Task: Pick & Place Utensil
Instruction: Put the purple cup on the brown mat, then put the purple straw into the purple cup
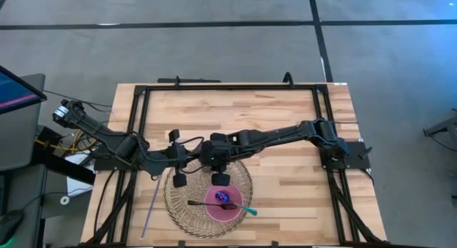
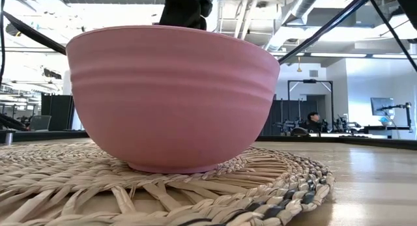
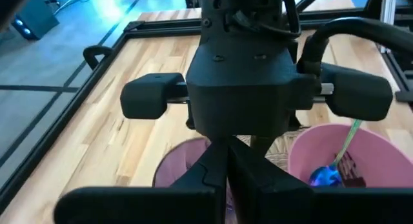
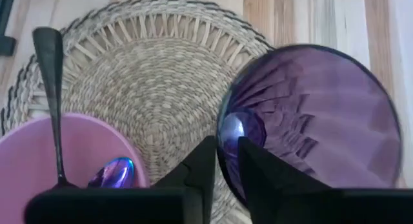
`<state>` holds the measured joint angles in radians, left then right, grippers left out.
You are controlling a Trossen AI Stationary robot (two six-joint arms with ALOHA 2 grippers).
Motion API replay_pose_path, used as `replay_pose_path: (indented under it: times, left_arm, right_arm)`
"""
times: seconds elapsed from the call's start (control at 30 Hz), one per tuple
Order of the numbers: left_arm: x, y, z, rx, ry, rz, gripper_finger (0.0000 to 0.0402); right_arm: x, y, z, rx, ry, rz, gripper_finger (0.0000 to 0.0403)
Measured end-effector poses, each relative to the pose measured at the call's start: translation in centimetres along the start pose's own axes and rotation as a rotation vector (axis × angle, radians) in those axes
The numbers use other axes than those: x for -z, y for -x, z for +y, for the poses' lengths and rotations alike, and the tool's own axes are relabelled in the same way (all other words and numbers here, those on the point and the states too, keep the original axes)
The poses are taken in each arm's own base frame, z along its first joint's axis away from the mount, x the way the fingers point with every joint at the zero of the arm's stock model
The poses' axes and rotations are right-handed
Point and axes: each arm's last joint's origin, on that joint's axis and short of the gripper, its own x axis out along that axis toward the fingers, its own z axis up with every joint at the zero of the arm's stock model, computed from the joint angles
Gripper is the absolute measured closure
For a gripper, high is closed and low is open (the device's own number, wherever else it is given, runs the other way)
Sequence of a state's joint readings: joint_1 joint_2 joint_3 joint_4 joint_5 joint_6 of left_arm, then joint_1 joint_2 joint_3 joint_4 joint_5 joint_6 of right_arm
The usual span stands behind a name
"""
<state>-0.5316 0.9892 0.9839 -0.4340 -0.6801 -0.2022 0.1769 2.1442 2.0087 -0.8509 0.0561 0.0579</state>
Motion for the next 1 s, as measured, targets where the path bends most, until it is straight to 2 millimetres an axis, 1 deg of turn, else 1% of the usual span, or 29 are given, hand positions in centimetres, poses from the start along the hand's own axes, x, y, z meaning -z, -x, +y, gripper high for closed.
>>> replay_pose_path:
  times: [0.23,0.43,0.6,0.77,0.9,0.97,1.0]
  left_arm:
    - [0.0,-0.1,0.0,-0.006,0.005,0.0,0.0392]
    - [-0.1,0.0,0.0,-0.011,0.01,-0.005,0.0392]
    - [-0.1,0.0,0.0,-0.011,0.009,-0.004,0.0392]
    - [0.0,0.0,0.0,-0.009,0.001,0.004,0.0392]
    - [0.0,0.0,-0.1,-0.006,0.008,0.004,0.0392]
    - [0.1,0.1,-0.2,0.004,0.008,0.003,0.0392]
    - [0.1,0.2,-0.4,0.012,0.006,0.002,0.0392]
  right_arm:
    - [-0.4,0.3,-0.1,-0.005,0.004,-0.025,0.0307]
    - [-1.6,2.3,-0.1,-0.009,0.009,-0.06,0.0288]
    - [-2.5,5.0,-0.2,-0.007,0.012,-0.058,0.0279]
    - [-3.0,8.4,-0.4,-0.006,0.005,-0.04,0.0279]
    - [-2.2,11.1,-0.6,0.008,-0.022,-0.026,0.0281]
    - [-1.8,12.9,-0.6,0.043,-0.051,-0.03,0.0281]
    - [-1.5,13.5,-0.4,0.067,-0.055,-0.025,0.0281]
